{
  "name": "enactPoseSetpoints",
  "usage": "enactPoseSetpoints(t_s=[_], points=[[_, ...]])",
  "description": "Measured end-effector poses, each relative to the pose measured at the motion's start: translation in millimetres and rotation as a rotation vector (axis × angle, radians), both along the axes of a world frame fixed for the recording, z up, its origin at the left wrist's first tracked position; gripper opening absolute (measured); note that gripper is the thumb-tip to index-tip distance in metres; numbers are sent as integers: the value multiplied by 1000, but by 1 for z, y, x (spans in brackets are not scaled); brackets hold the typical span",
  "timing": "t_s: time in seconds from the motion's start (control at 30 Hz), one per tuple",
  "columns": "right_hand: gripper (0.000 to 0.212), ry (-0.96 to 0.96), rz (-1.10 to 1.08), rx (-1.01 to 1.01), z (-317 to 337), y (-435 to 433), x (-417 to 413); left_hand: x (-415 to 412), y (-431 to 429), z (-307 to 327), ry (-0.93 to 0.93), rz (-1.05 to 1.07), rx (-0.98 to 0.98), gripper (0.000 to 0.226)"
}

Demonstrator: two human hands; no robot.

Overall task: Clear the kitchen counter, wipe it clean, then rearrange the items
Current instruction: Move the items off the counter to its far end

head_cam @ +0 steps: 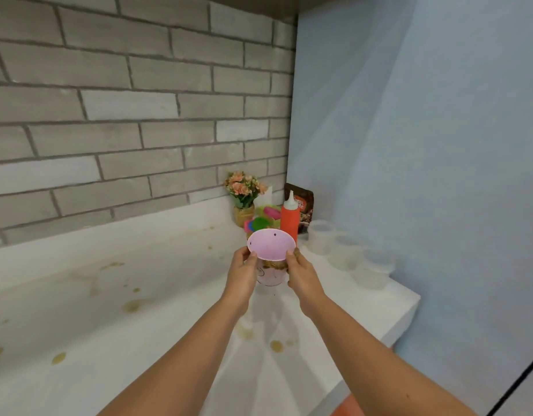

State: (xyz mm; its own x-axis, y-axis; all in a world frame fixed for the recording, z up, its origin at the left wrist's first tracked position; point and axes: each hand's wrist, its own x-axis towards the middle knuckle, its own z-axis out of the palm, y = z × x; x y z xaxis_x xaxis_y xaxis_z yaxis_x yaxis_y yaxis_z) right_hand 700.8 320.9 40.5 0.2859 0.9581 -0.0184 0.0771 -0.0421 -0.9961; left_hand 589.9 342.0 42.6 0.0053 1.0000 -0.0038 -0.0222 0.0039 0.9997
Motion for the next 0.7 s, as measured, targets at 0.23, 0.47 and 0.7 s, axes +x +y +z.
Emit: enactPoseSetpoints(t_s=[0.23, 0.47, 0.7], points=[[41, 18, -85, -20, -9, 20, 41, 40, 33, -16, 17, -129, -40, 33], [41, 39, -113, -66, -22, 41, 67, 68, 52, -22, 28, -183, -86, 37], [40, 45, -59, -88, -27, 60, 92, 91, 64, -27, 31, -155, -105, 42]])
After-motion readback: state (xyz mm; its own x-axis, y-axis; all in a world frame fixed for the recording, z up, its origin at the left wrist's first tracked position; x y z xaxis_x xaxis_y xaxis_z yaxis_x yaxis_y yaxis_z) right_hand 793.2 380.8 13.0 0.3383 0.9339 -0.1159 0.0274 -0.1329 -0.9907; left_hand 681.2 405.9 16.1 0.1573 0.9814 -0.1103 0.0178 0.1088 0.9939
